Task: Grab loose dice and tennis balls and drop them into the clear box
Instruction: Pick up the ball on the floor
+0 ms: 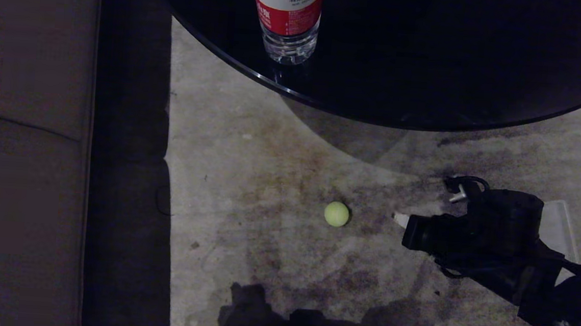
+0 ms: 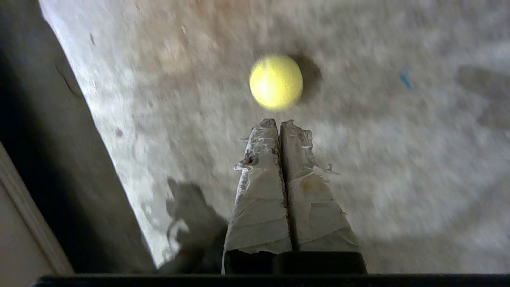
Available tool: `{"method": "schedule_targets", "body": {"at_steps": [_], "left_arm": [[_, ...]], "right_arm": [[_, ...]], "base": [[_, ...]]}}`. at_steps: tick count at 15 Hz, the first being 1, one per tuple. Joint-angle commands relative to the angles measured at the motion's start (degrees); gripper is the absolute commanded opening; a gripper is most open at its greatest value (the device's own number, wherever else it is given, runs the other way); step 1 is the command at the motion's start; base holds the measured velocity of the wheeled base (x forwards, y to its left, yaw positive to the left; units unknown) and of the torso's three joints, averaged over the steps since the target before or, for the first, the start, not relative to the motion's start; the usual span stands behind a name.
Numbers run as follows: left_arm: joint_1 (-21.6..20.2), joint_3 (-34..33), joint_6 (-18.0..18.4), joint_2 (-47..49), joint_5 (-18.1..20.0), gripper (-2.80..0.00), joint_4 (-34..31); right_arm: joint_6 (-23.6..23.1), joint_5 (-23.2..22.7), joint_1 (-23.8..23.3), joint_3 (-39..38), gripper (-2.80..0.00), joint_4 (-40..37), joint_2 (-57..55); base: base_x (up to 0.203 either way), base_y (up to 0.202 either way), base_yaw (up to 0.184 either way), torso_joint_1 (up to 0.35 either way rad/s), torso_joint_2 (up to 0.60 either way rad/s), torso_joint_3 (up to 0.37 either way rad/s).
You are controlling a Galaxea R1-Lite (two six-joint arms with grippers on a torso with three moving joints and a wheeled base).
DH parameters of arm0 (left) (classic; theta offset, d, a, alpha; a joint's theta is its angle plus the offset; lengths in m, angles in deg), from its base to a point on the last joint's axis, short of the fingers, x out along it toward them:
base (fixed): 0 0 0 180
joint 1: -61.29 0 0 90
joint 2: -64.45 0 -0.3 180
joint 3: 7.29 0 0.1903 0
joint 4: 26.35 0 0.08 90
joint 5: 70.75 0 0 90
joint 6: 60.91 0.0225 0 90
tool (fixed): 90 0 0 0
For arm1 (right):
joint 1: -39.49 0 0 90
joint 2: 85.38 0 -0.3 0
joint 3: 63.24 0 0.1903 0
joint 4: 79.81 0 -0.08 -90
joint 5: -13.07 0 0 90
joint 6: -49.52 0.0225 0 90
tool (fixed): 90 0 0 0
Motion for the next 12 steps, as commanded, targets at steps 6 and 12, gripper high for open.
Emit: {"method": "schedule_targets", "body": {"at_steps": [6, 12], "left_arm": [[0.0, -0.1, -0.1, 0.0, 0.0, -2.8, 0.0], [0.0, -0.1, 0.0, 0.0, 0.0, -2.8, 0.0]], "right_arm": [[0.0, -0.2, 0.4, 3.3, -2.8, 9.8, -12.4], [0.0, -0.1, 1.4, 9.9, -2.8, 14.0, -20.8]], "base": [[0.0, 0.0, 0.0, 0.0, 0.0, 0.0], [0.0, 0.0, 0.0, 0.0, 0.0, 0.0]]}}
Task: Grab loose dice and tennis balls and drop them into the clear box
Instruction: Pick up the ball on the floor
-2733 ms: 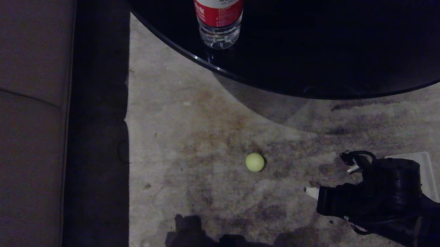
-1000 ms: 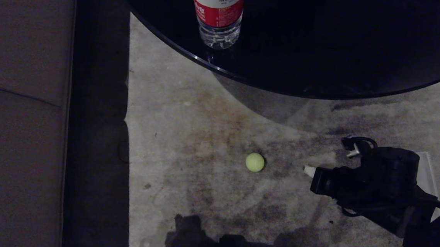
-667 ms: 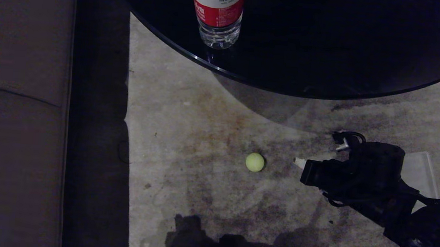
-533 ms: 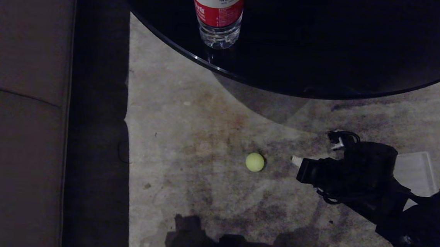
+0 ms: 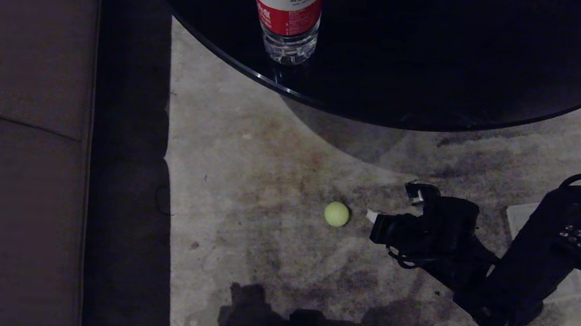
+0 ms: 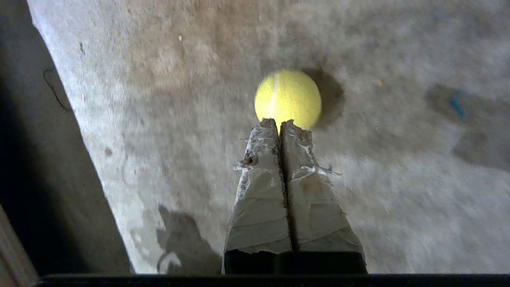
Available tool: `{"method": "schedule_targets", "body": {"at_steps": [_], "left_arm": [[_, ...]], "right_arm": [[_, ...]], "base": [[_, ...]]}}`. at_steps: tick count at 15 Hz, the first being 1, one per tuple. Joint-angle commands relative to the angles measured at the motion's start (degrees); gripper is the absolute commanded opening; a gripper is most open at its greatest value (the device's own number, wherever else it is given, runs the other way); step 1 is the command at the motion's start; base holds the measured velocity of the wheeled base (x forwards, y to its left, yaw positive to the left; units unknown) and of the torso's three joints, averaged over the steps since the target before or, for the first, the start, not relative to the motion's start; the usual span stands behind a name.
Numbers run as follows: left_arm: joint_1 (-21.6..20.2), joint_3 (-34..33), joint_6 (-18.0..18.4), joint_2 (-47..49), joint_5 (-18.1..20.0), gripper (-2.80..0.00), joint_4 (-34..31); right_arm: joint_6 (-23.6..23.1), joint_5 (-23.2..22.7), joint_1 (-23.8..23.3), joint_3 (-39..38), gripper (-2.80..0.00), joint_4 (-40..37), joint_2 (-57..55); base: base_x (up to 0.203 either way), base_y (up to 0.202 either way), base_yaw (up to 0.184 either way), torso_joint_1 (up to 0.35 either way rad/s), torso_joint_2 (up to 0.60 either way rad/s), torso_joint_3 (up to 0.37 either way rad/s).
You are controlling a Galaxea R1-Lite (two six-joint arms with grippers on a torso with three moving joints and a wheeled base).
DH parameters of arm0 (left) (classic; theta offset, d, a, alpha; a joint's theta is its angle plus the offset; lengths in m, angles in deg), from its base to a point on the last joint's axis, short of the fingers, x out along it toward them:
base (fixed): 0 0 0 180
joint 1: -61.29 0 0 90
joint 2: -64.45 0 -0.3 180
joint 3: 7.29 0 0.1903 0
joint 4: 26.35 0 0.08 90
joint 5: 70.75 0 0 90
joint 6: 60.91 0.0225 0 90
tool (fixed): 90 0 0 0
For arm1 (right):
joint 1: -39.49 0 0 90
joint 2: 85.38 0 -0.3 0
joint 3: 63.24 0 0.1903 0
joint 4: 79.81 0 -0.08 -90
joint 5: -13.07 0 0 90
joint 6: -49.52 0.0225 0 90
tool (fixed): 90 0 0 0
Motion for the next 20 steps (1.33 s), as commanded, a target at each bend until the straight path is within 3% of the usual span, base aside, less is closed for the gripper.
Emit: {"method": "schedule_targets", "body": {"at_steps": [1, 7, 8, 20], "left_arm": [[0.0, -0.1, 0.0, 0.0, 0.0, -2.8, 0.0], [0.0, -0.1, 0.0, 0.0, 0.0, -2.8, 0.0], [0.0, -0.1, 0.0, 0.0, 0.0, -2.8, 0.0], [0.0, -0.1, -0.1, 0.0, 0.0, -2.8, 0.0]], "right_arm": [[0.1, -0.1, 0.3, 4.5, -2.8, 0.1, -4.5], [0.0, 0.1, 2.5, 8.0, -2.8, 0.3, -9.8], [0.0, 0.1, 2.5, 8.3, 0.0, 1.1, -10.0], [-0.2, 1.9, 1.2, 9.3, 0.0, 1.3, -11.8]], "base": [[0.0, 0.0, 0.0, 0.0, 0.0, 0.0], [0.0, 0.0, 0.0, 0.0, 0.0, 0.0], [0.0, 0.0, 0.0, 0.0, 0.0, 0.0], [0.0, 0.0, 0.0, 0.0, 0.0, 0.0]]}}
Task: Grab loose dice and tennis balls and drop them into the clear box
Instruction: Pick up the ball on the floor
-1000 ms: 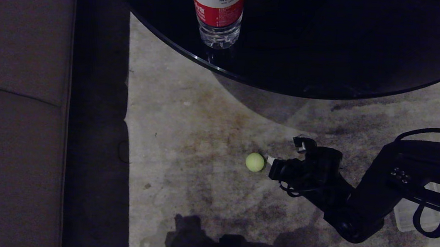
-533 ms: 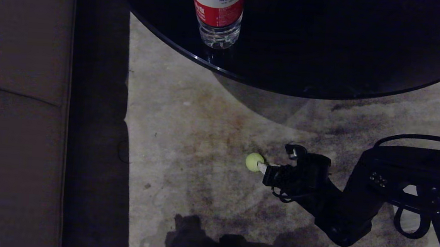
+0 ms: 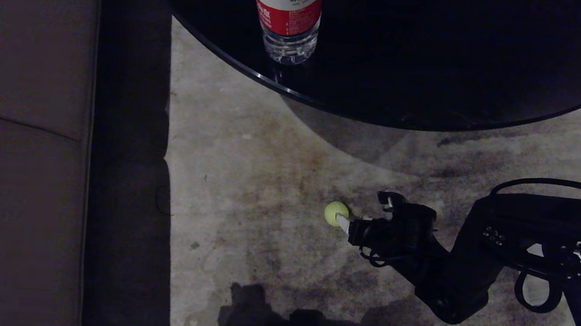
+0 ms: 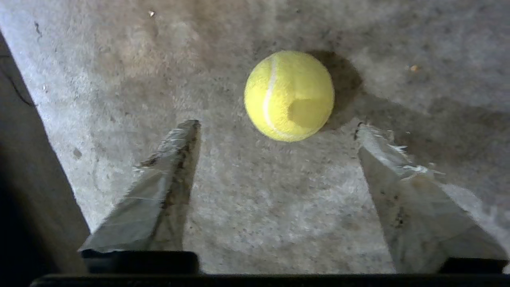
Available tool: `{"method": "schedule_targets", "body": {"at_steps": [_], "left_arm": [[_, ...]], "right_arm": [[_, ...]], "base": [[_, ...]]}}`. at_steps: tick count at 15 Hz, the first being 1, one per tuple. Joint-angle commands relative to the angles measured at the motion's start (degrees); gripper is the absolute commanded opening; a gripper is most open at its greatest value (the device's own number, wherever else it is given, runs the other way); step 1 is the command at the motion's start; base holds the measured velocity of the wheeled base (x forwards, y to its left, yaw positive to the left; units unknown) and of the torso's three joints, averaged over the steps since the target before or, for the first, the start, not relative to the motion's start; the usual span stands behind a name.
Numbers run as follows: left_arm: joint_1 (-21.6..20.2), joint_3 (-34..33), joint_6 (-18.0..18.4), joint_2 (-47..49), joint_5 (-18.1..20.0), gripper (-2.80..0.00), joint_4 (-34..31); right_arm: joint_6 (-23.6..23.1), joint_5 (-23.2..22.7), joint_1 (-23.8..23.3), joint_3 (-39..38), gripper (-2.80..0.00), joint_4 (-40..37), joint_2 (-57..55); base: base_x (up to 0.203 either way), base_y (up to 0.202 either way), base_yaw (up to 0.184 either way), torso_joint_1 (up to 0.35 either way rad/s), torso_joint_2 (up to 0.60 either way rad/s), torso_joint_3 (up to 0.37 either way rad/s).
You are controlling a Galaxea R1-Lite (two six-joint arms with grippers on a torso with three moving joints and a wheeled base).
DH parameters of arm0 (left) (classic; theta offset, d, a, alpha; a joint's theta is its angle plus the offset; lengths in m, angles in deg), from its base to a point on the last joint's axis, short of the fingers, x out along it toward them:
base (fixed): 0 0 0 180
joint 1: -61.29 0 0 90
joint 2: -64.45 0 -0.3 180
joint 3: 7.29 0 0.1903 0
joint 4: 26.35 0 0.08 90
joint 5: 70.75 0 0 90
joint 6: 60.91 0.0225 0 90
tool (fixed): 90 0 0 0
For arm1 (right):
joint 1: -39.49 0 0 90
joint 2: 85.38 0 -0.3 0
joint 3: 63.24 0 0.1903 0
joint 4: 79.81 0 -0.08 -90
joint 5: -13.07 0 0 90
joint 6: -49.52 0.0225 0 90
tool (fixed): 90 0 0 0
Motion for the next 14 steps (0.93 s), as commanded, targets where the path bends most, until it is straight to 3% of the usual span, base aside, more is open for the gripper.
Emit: {"method": "schedule_targets", "body": {"at_steps": [1, 14], "left_arm": [[0.0, -0.1, 0.0, 0.1, 0.0, -2.8, 0.0], [0.0, -0.1, -0.1, 0.0, 0.0, -2.8, 0.0]], "right_arm": [[0.0, 0.5, -0.5, 0.0, 0.0, 0.5, 0.5], [-1.3, 0.6, -3.4, 7.0, 0.0, 0.6, -3.7]], "base": [[0.0, 0.0, 0.0, 0.0, 0.0, 0.0], [0.0, 0.0, 0.0, 0.0, 0.0, 0.0]]}}
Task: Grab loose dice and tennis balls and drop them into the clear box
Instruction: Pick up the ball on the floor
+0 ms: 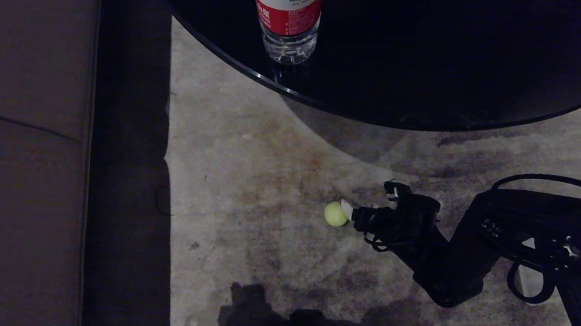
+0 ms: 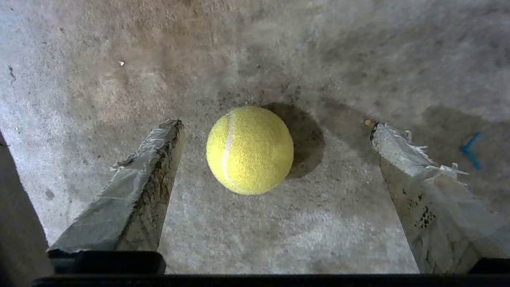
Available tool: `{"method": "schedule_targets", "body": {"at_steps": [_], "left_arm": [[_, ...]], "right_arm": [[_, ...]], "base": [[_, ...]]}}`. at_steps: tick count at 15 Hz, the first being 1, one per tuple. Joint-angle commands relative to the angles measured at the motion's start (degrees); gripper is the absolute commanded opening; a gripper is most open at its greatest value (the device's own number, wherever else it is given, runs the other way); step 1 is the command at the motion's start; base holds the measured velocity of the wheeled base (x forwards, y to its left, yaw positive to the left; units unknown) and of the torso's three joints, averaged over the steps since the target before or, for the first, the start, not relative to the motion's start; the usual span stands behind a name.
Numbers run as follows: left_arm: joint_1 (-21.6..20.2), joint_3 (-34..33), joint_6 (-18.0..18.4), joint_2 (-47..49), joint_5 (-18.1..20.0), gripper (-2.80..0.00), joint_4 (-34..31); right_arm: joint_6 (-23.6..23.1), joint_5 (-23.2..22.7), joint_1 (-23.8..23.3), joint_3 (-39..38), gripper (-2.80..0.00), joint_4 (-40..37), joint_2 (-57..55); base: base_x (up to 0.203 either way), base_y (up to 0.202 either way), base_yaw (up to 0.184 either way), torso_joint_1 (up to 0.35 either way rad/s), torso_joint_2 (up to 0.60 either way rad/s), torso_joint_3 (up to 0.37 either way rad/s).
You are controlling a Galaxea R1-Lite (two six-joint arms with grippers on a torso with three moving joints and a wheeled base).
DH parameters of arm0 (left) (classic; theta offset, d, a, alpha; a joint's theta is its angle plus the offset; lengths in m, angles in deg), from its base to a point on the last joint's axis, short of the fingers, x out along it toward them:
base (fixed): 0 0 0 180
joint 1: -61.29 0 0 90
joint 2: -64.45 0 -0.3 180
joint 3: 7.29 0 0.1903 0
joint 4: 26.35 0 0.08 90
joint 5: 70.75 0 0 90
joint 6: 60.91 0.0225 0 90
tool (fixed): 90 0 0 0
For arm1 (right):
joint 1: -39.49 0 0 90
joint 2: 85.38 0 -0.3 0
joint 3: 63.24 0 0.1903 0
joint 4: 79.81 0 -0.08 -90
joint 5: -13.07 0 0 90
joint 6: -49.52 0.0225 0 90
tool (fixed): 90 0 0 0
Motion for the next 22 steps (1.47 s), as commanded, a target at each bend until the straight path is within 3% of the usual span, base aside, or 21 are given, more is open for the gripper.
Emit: {"method": "schedule_targets", "body": {"at_steps": [1, 12, 18, 22], "left_arm": [[0.0, -0.1, 0.0, 0.0, -0.1, -2.8, 0.0], [0.0, -0.1, 0.0, 0.0, -0.1, -2.8, 0.0], [0.0, -0.1, 0.0, 0.0, -0.1, -2.8, 0.0], [0.0, -0.1, -0.1, 0.0, -0.1, -2.8, 0.0]], "right_arm": [[0.1, 0.0, -0.1, 2.0, 0.0, 0.5, -2.1], [-0.6, 0.0, -0.6, 10.3, 0.0, 0.6, -11.8], [-0.9, -0.1, -0.7, 10.7, 0.0, -3.5, -11.4], [-4.9, 0.0, -0.7, 10.0, 0.0, -9.2, -9.9]], "base": [[0.0, 0.0, 0.0, 0.0, 0.0, 0.0], [0.0, 0.0, 0.0, 0.0, 0.0, 0.0], [0.0, 0.0, 0.0, 0.0, 0.0, 0.0], [0.0, 0.0, 0.0, 0.0, 0.0, 0.0]]}}
